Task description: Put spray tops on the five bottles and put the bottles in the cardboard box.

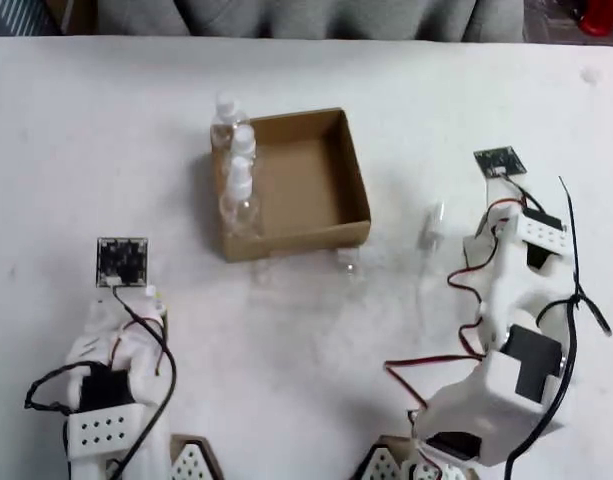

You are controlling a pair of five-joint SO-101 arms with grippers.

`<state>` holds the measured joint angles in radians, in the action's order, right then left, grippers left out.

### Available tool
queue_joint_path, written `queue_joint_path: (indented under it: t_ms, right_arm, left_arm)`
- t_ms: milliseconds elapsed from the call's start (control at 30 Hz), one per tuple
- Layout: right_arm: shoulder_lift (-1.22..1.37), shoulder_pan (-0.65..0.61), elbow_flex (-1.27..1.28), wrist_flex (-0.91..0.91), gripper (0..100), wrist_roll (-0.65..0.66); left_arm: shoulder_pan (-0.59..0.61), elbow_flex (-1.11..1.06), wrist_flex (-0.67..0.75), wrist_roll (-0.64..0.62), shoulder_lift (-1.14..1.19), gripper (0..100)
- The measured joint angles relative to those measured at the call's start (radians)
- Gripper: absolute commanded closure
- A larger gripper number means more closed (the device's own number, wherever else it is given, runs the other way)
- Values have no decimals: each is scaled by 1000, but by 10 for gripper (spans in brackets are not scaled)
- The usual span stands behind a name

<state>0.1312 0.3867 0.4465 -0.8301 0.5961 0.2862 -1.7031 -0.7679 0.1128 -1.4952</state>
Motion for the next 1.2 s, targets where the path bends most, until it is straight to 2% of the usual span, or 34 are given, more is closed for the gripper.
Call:
queue_joint_path:
  t_ms: [300, 600, 767, 1033, 1200]
  right_arm:
    - [-127, -2, 0, 6, 786, 0]
    - [-241, -26, 0, -117, 783, 3]
    - [-163, -28, -43, -123, 724, 0]
    - [5, -26, -213, -132, 722, 0]
    - [14, -35, -391, -282, 722, -17]
  left_arm:
    - [0, 0, 0, 0, 0, 947]
    - [9, 0, 0, 0, 0, 947]
    - [11, 0, 0, 0, 0, 947]
    - [15, 0, 0, 0, 0, 947]
    - [15, 0, 0, 0, 0, 947]
